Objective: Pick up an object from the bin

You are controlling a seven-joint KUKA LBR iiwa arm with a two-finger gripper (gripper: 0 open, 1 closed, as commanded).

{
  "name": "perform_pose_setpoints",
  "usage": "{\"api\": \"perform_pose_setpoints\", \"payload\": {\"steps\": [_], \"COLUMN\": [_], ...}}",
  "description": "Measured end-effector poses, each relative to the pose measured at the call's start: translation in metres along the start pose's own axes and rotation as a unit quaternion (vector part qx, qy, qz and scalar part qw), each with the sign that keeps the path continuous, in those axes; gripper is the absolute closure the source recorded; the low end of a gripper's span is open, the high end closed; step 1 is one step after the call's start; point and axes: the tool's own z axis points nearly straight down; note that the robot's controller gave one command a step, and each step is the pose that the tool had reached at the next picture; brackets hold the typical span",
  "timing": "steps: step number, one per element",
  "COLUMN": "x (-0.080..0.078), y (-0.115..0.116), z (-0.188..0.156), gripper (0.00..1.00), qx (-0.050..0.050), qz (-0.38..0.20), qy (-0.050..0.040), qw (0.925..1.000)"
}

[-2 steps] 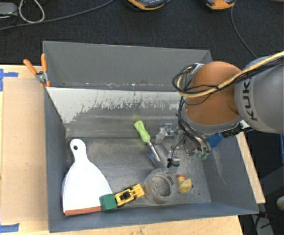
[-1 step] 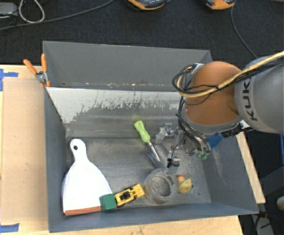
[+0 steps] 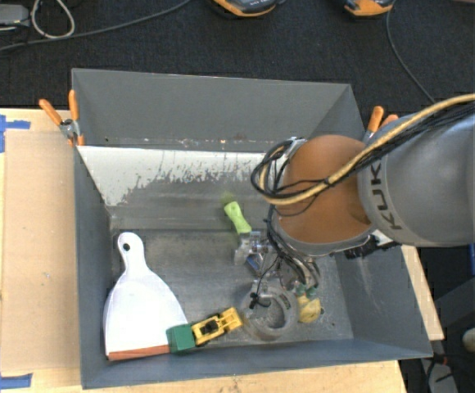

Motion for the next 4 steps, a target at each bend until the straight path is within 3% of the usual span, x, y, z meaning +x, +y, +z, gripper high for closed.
{"api": "perform_pose_setpoints", "payload": {"steps": [1, 2, 3, 4], "x": [-0.017, -0.016, -0.037, -0.037], "y": [0.014, -0.047, -0.072, -0.072], "z": [0.005, 0.041, 0.053, 0.053], "gripper": [0.00, 0.00, 1.00, 1.00], "qx": [0.000, 0.000, -0.001, -0.001], "qz": [0.003, 0.006, 0.006, 0.007], "qy": [-0.0031, 0.0030, -0.0005, -0.0005], "qw": [1.0000, 1.0000, 1.0000, 1.0000]}}
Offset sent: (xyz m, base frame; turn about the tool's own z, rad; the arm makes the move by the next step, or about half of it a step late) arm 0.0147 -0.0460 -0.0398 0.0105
